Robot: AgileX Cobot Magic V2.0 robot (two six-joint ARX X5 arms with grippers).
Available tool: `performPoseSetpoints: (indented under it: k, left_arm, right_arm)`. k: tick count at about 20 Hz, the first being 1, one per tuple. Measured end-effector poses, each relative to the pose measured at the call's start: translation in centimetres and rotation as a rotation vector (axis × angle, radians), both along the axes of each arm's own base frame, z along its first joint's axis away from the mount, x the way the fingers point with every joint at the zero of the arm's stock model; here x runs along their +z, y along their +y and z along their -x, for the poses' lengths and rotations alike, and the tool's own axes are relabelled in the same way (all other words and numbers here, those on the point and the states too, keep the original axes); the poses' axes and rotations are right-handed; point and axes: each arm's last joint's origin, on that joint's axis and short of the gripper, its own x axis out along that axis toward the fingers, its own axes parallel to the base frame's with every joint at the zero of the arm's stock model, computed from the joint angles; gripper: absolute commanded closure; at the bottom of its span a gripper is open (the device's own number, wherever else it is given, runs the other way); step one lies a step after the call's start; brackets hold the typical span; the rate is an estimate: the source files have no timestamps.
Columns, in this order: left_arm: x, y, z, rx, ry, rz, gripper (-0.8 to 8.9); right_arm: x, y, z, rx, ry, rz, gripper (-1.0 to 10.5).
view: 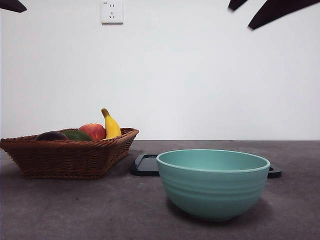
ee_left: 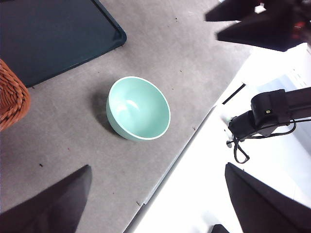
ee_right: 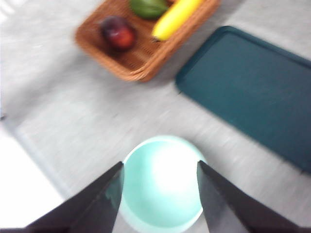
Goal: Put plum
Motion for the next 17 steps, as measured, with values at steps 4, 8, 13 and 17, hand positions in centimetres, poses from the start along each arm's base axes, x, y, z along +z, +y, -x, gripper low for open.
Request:
performPoseSetpoints:
  k: [4,8,13,17]
  left_arm:
    - [0.0,0.0,0.0,0.000,0.000,0.000,3.81]
    - [0.0,0.0,0.0,0.000,0.000,0.000,3.81]
    - [0.0,0.0,0.0,0.000,0.000,0.000,3.81]
    - [0.0,0.0,0.0,0.000,0.000,0.000,3.81]
  right_arm:
    - [0.0,-1.4,2.4,0.030,0.077,0.040,7.1]
    - [-0.4,-1.9,3.1,0.059,0.110,0.092,7.1]
    - [-0.4,-1.8,3.0,0.064,0.103,0.094,7.1]
    - [-0.4,-1.8,3.0,0.069,0.099,0.096,7.1]
